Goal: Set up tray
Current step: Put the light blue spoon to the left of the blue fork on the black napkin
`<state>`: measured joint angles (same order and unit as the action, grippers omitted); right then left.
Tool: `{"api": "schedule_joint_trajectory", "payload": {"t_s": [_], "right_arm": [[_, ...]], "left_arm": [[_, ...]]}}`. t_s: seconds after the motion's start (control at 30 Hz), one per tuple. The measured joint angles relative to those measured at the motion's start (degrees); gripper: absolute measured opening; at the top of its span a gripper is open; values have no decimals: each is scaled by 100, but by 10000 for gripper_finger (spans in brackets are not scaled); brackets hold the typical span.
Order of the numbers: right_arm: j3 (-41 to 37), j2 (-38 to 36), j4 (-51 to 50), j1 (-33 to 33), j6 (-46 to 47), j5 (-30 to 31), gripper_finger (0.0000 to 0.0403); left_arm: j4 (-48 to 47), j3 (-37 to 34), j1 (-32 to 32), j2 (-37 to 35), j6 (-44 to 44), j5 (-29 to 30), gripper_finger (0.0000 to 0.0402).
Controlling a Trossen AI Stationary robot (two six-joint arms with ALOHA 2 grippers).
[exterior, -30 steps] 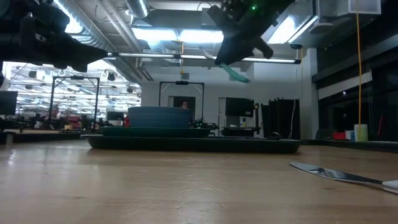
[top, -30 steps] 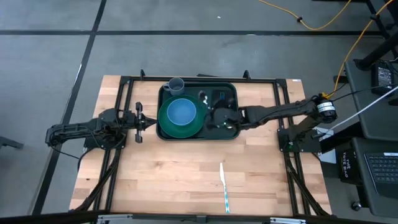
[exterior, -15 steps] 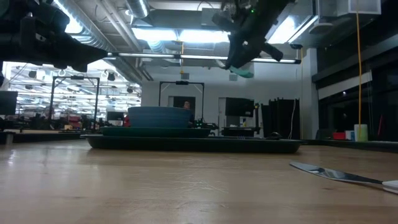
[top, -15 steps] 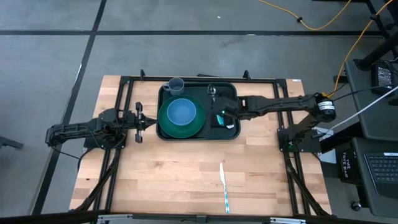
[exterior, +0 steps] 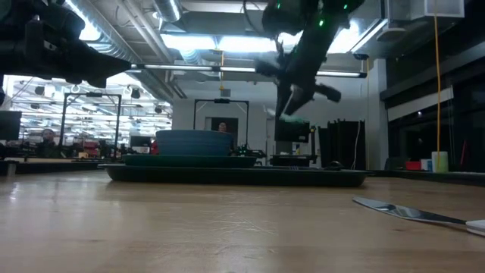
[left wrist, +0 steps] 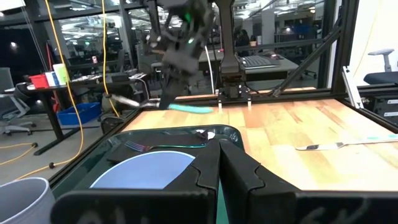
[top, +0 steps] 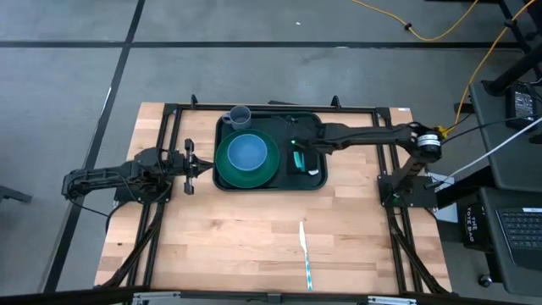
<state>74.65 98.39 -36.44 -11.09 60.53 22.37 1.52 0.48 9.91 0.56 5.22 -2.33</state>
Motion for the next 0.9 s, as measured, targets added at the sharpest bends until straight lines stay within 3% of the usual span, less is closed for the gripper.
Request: {"api": "schedule_joint_trajectory", "payload": {"t_s": [0.9], "right_arm": [[-2, 1310, 236, -667, 665, -744, 52]], "left_arm": [[-2, 1, 0, 0, 1, -2, 3]]}}
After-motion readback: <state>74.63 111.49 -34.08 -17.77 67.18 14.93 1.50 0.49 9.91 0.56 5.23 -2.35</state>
